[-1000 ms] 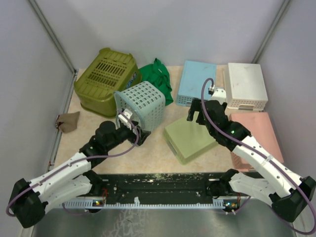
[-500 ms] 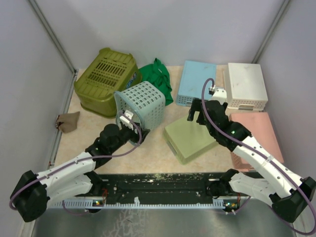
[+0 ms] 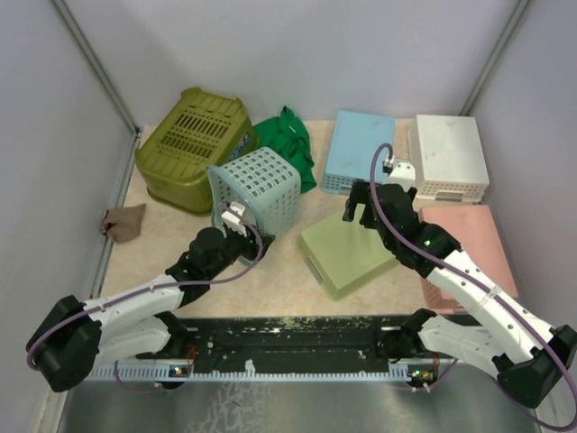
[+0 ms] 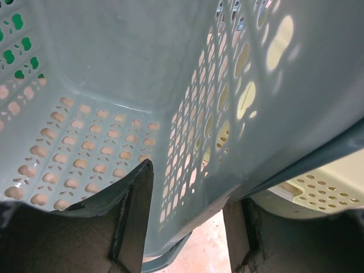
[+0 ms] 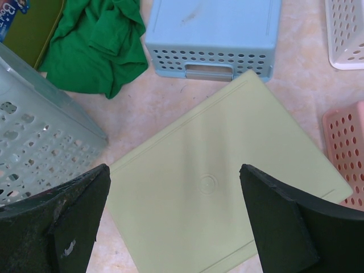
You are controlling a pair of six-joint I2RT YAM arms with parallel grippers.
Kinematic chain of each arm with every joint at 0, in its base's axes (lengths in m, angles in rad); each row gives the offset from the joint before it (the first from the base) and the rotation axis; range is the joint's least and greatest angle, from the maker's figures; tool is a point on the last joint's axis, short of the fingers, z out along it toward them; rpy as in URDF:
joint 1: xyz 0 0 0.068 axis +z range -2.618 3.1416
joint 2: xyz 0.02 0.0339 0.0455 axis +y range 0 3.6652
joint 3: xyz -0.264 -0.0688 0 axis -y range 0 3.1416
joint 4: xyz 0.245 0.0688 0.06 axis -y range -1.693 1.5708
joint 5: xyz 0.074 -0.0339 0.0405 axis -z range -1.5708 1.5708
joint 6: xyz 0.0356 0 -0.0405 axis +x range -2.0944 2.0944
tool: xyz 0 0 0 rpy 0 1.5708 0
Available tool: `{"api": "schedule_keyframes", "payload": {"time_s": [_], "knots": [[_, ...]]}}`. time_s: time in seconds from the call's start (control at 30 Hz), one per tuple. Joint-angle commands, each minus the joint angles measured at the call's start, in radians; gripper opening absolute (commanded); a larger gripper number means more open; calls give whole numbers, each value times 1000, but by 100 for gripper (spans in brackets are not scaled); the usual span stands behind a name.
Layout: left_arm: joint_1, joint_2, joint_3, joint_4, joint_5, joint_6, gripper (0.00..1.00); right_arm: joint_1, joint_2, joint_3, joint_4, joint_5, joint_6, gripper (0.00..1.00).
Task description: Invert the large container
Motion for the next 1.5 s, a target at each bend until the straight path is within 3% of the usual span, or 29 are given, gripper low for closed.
{"api": "schedule_keyframes", "payload": {"time_s": [0.0, 0.17, 0.3, 0.43, 0.63, 0.8, 0.93, 1.03, 1.23, 1.47], "knots": [[-5, 32, 37, 52, 3, -54, 51, -6, -19, 16, 12, 9, -3, 96], [-5, 13, 105, -64, 14, -70, 20, -7, -22, 21, 16, 13, -25, 96], [-5, -5, 229, -300, -35, -110, 0, -7, -17, 25, 26, 1, -38, 96], [-5, -50, 327, -465, -17, -170, 0, -7, -7, 34, 36, 2, -43, 96], [-4, -143, 392, -574, 100, -263, 0, -5, -1, 35, 52, -10, -43, 95], [8, -148, 497, -758, 212, -292, 0, -7, -5, 30, 55, -19, -42, 96], [33, -145, 530, -799, 357, -328, 0, -7, -5, 30, 60, -42, -43, 96], [104, -148, 532, -818, 501, -361, 0, -7, -1, 41, 60, -86, -45, 96], [371, -170, 461, -814, 861, -425, 0, -28, 17, 67, 75, -275, -55, 96], [458, -129, 423, -785, 1116, -454, 0, -47, 47, 94, 76, -380, -50, 96]]}}
